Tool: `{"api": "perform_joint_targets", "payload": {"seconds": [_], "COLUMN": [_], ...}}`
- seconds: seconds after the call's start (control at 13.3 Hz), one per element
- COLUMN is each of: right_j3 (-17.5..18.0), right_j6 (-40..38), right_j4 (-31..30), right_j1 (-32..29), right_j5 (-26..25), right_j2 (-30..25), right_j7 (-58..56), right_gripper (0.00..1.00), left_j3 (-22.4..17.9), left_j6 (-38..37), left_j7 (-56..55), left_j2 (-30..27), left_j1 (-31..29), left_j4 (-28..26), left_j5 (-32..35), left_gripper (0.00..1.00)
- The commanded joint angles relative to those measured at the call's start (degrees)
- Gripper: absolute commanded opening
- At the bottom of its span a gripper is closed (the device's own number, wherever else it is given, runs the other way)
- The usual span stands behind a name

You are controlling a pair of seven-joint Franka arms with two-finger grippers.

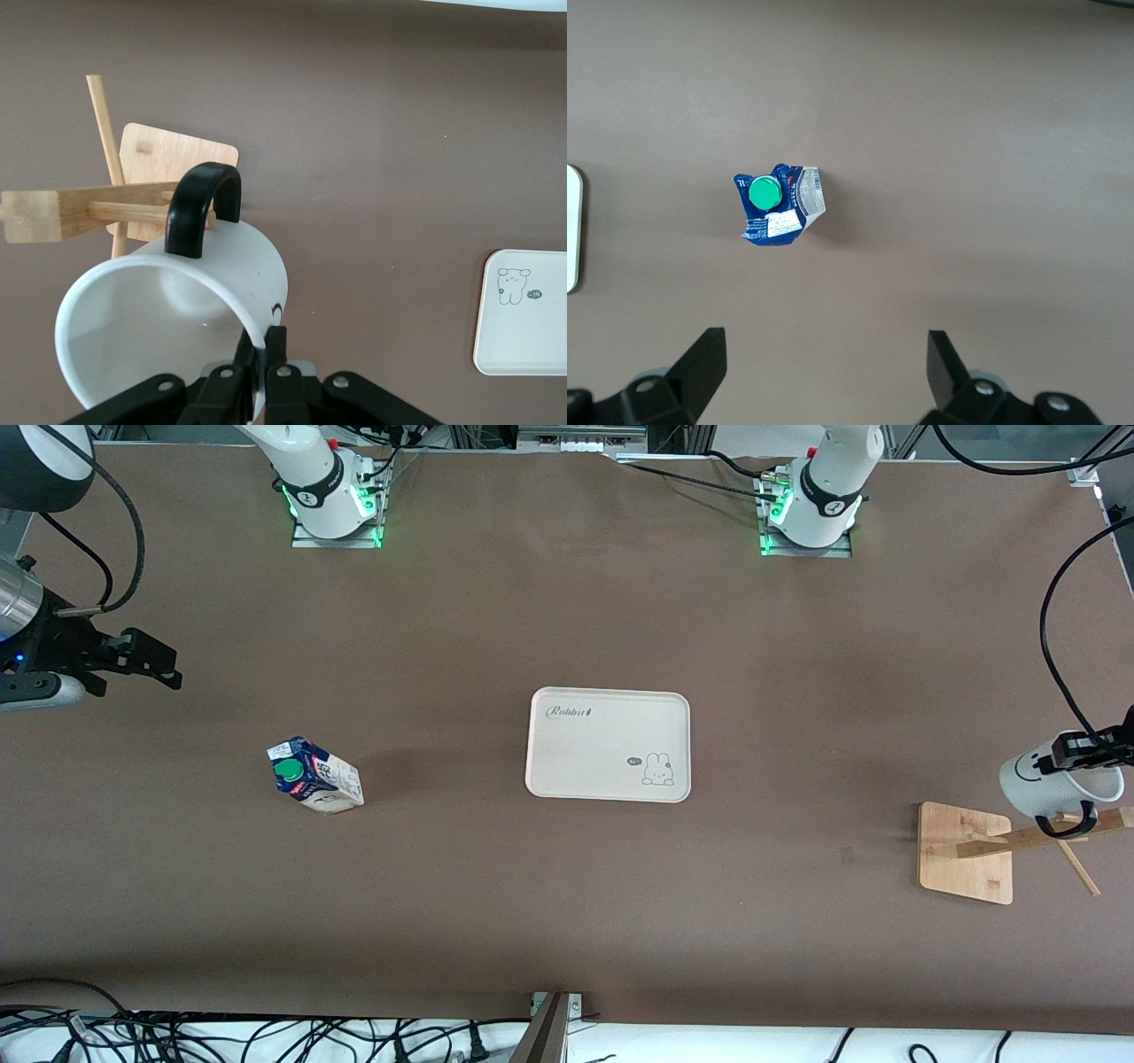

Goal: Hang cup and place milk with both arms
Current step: 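Hang the mug handle on a stand peg with the left gripper, then open the left gripper and raise it away from the mug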

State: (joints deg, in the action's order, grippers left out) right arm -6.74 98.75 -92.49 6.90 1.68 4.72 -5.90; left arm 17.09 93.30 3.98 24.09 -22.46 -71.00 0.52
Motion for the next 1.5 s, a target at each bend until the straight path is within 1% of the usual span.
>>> {"api": "perform_joint_targets", "payload": {"seconds": [0.0, 0.15, 0.37, 0.45, 0.52, 0.9, 1.05, 1.2, 1.27, 1.42], "right_j3": [0.7, 0.7, 0.7, 0.7, 0.7, 0.7, 0.7, 0.7, 0.7, 0.7], "right_j6": [0.3, 0.4, 0.3, 0.3, 0.4, 0.4, 0.4, 0.6, 0.6, 0.6], "right_j4": [-0.1, -0.1, -0.1, -0.1, -0.1, -0.1, -0.1, -0.1, -0.1, -0.1], "right_j1": [-0.7, -0.8, -0.7, -0.7, -0.7, -0.8, -0.8, -0.8, -0.8, -0.8], "right_j5": [0.0, 0.0, -0.1, -0.1, -0.1, -0.2, -0.2, -0.2, -0.2, -0.2], "right_j2": [-0.3, -0.3, -0.4, -0.3, -0.4, -0.3, -0.3, -0.3, -0.3, -0.3], "right_j7": [-0.5, -0.5, -0.5, -0.5, -0.5, -0.5, -0.5, -0.5, -0.5, -0.5], "right_gripper": [1.00, 1.00, 1.00, 1.00, 1.00, 1.00, 1.00, 1.00, 1.00, 1.00], "left_j3": [-0.6, -1.0, -1.0, -1.0, -1.0, -0.3, -0.1, 0.1, 0.3, 2.6], "left_j6": [-1.4, -1.4, -1.5, -1.5, -1.5, -4.5, -6.2, -6.9, -7.0, -7.1], "left_j7": [0.5, 0.6, 0.6, 0.6, 0.3, -3.6, -5.7, -5.5, -5.0, -3.5], "left_j2": [1.0, 1.1, 2.1, 2.2, 2.2, 1.8, 1.5, 0.3, -1.2, -2.0], "left_j1": [-0.2, -2.7, -3.6, -3.6, -3.4, -2.8, -0.5, 2.8, 4.2, 5.1], "left_j4": [2.0, 1.5, 1.4, 1.5, 1.4, 1.7, 1.7, 1.8, 1.6, 1.4], "left_j5": [-0.7, -1.0, -1.2, -0.9, -1.0, -0.3, 1.2, 5.8, 5.9, 5.9], "left_gripper": [0.00, 0.00, 0.00, 0.25, 0.99, 1.00, 1.00, 1.00, 1.00, 1.00]}}
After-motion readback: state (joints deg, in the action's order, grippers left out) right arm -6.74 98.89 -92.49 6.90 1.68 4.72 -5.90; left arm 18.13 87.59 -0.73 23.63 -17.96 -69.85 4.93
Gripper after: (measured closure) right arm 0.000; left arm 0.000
